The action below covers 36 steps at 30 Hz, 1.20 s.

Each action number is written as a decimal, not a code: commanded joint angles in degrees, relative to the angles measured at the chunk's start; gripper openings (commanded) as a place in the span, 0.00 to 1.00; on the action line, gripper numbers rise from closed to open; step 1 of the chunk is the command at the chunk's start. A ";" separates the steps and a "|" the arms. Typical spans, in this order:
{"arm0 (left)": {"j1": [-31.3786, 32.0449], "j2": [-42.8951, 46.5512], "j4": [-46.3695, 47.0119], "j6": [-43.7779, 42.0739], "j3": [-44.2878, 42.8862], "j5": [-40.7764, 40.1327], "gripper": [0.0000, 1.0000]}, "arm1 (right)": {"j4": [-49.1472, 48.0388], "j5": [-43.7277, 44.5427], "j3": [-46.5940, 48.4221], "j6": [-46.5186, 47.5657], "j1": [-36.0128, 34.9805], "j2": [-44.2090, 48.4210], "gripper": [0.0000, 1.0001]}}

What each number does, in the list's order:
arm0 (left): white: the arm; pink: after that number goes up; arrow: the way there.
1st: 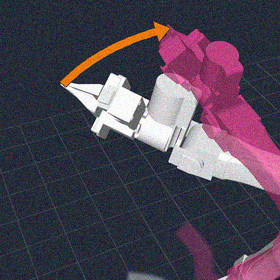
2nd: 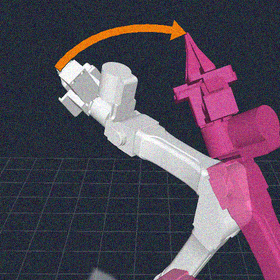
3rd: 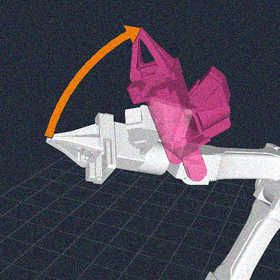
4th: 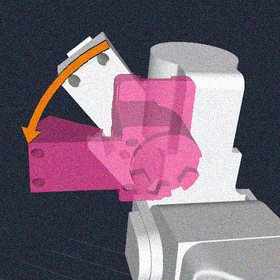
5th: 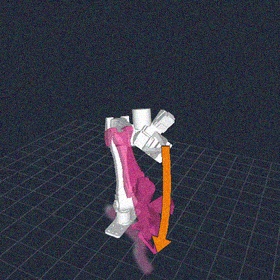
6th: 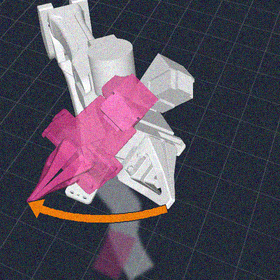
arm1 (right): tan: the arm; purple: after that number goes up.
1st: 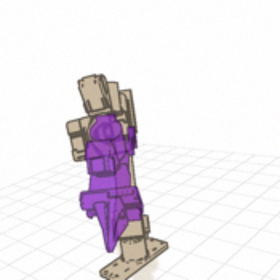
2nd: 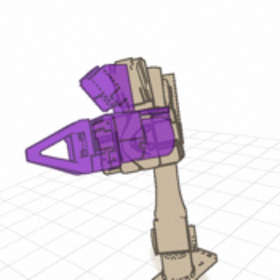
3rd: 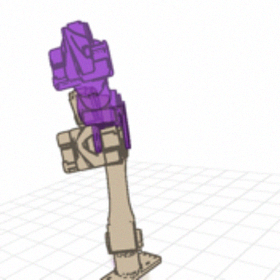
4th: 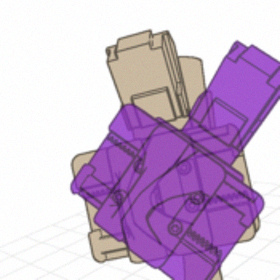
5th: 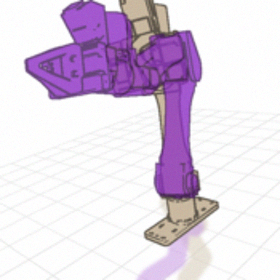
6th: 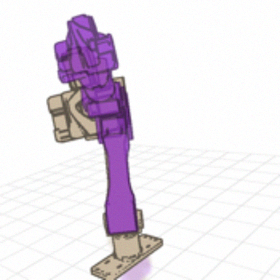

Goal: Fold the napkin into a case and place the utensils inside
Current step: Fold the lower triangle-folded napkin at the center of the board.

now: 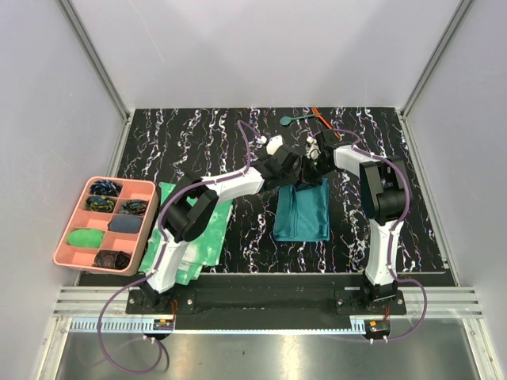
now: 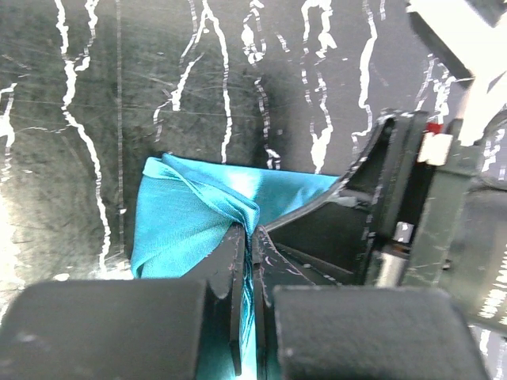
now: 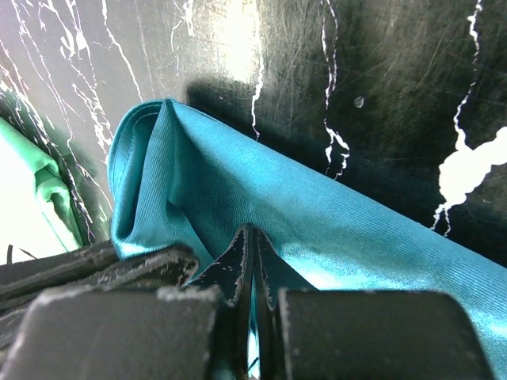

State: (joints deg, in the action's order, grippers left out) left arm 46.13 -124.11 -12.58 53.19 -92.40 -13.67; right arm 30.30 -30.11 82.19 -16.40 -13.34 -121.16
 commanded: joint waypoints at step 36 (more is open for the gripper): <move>0.37 0.27 13.11 0.08 4.51 10.32 0.39 | 5.03 11.83 -3.54 -0.56 3.24 7.27 0.00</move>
State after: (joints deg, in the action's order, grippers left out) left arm 46.19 -125.89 -1.15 55.55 -88.47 -6.44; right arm 38.96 -16.23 77.60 -16.56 -10.76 -112.14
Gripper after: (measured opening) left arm 0.355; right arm 0.007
